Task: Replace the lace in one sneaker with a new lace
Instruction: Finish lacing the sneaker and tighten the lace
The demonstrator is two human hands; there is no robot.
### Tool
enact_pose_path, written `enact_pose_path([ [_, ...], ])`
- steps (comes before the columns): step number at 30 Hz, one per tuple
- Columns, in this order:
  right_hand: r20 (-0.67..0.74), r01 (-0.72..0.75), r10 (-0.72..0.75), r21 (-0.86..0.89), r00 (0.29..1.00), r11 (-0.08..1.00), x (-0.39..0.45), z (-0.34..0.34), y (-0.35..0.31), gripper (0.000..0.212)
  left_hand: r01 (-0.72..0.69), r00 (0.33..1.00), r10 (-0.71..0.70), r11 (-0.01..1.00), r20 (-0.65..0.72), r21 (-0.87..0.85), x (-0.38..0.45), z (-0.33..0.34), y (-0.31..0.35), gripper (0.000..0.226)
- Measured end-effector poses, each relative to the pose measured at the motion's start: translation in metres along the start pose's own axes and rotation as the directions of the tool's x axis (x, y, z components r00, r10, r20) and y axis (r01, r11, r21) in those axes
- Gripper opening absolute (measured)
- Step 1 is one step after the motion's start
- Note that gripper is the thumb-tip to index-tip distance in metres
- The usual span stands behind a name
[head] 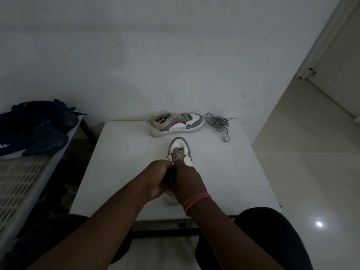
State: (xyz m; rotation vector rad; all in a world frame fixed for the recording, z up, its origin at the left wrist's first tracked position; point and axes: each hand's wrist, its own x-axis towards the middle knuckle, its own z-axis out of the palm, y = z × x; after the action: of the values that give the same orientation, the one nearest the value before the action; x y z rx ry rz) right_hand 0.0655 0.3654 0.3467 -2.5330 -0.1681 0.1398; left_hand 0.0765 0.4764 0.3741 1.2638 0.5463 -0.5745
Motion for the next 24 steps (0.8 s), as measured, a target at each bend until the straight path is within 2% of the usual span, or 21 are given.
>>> enact_pose_path([
  [2, 0.012, -0.012, 0.012, -0.003, 1.000, 1.000, 0.002, -0.004, 0.005, 0.027, 0.007, 1.000, -0.009, 0.996, 0.025, 0.093, 0.002, -0.001, 0.001, 0.032],
  [4, 0.040, -0.012, 0.015, -0.067, 0.999, 0.998, 0.007, -0.003, 0.008, 0.023, -0.002, 1.000, 0.006, 0.948, -0.011, 0.318, 0.002, -0.002, 0.007, 0.036],
  [6, 0.070, 0.015, -0.003, -0.167, 0.998, 0.986, 0.009, -0.001, 0.007, 0.023, -0.049, 0.987, 0.124, 0.826, -0.097, 0.561, 0.001, -0.009, 0.013, 0.033],
  [8, 0.073, 0.038, -0.021, -0.239, 0.997, 0.970, 0.010, 0.002, 0.005, 0.023, -0.149, 0.938, 0.320, 0.722, -0.134, 0.676, 0.000, -0.021, 0.017, 0.028],
  [10, 0.086, 0.033, -0.012, -0.243, 0.996, 0.969, 0.013, 0.006, 0.000, 0.022, -0.246, 0.859, 0.509, 0.512, -0.060, 0.823, 0.002, -0.033, 0.013, 0.014],
  [11, 0.106, 0.017, 0.010, -0.243, 0.994, 0.970, 0.016, 0.007, -0.003, 0.022, -0.266, 0.842, 0.539, 0.411, 0.003, 0.872, 0.002, -0.035, 0.009, 0.015],
  [13, 0.228, 0.058, 0.005, -0.269, 0.974, 0.961, 0.021, 0.003, -0.005, 0.026, -0.306, 0.849, 0.514, 0.289, 0.123, 0.907, 0.009, -0.034, -0.003, 0.029],
  [15, 0.402, 0.147, -0.056, -0.198, 0.914, 0.969, 0.027, -0.011, 0.001, 0.026, -0.326, 0.836, 0.518, 0.202, 0.181, 0.924, 0.014, -0.030, -0.012, 0.029],
  [17, 0.485, 0.064, -0.097, 0.084, 0.869, 0.994, 0.031, -0.035, 0.018, 0.027, -0.304, 0.806, 0.560, 0.110, 0.194, 0.946, 0.021, -0.028, -0.018, 0.022],
  [18, 0.466, 0.004, -0.104, 0.211, 0.879, 0.977, 0.031, -0.046, 0.027, 0.032, -0.265, 0.793, 0.577, 0.037, 0.196, 0.963, 0.024, -0.028, -0.021, 0.020],
  [20, 0.354, -0.083, -0.043, 0.334, 0.934, 0.939, 0.032, -0.055, 0.044, 0.036, -0.198, 0.748, 0.620, -0.132, 0.236, 0.971, 0.031, -0.025, -0.027, 0.022],
  [21, 0.285, -0.118, 0.023, 0.320, 0.958, 0.940, 0.031, -0.055, 0.050, 0.032, -0.190, 0.715, 0.645, -0.193, 0.270, 0.963, 0.035, -0.023, -0.032, 0.021],
  [24, 0.121, -0.202, 0.181, 0.195, 0.976, 0.960, 0.029, -0.046, 0.060, 0.007, -0.123, 0.692, 0.631, -0.375, 0.351, 0.919, 0.034, -0.009, -0.039, 0.014],
])
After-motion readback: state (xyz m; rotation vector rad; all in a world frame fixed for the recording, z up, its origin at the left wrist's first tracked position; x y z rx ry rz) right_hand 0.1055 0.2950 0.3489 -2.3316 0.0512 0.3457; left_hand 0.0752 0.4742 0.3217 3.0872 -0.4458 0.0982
